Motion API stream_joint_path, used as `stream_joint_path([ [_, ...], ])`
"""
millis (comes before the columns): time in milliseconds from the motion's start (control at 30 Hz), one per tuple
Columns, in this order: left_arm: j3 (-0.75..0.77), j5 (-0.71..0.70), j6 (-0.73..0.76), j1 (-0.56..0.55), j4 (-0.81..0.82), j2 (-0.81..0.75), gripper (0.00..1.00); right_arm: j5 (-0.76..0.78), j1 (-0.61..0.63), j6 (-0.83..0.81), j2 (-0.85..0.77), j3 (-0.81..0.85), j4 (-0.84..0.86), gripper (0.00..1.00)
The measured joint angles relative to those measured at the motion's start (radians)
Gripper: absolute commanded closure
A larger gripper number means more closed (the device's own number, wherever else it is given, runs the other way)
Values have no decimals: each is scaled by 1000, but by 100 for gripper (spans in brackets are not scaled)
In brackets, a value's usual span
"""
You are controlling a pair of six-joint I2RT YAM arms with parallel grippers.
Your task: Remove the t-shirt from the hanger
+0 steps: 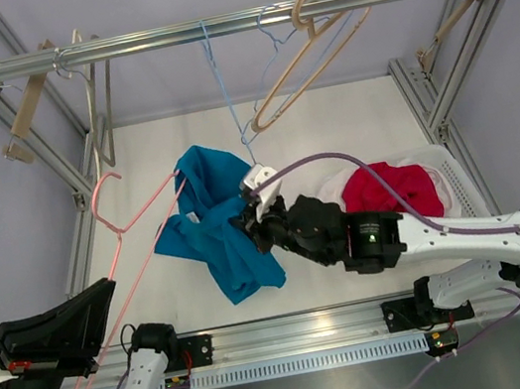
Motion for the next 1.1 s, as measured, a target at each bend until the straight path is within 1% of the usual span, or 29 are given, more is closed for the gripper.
stream_joint_path([
  [100,-1,2,5,-13,-1,0,100,-45,-93,-45,75,42,62,80],
  [133,-1,2,5,-17,-1,0,100,-56,-123,-62,95,51,84,68],
  [200,-1,4,8,-31,-1,0,100,-81,-174,-87,127,74,111,55],
  [233,-1,4,10,-39,-1,0,100,-96,-198,-101,144,92,122,44],
  [333,2,6,12,-64,-2,0,100,-119,-246,-126,178,134,147,30],
  [367,4,8,12,-69,-2,0,100,-124,-256,-130,186,146,152,23],
  [433,10,14,12,-74,-3,-3,100,-135,-266,-142,200,166,161,18],
  [467,13,16,12,-76,-4,-5,100,-141,-268,-147,209,177,167,14],
  [500,18,21,12,-76,-5,-6,100,-147,-271,-151,220,187,178,15],
  [533,22,23,12,-77,-6,-8,100,-164,-274,-151,230,194,187,25],
  [567,25,26,12,-77,-6,-10,100,-180,-279,-151,243,200,195,25],
  [600,28,28,12,-77,-6,-11,100,-207,-286,-144,254,203,205,44],
  [667,34,32,12,-79,1,-12,100,-274,-296,-119,280,204,233,60],
  [700,36,34,12,-79,2,-12,100,-310,-301,-105,292,204,248,92],
  [733,37,34,12,-79,4,-12,100,-342,-303,-92,302,204,266,100],
  [833,38,34,13,-81,4,-12,100,-423,-303,-34,314,185,330,100],
  [933,41,26,16,-83,4,-12,100,-472,-303,6,294,155,382,100],
  [1100,40,-37,40,-84,4,-12,100,-494,-290,40,196,140,351,99],
])
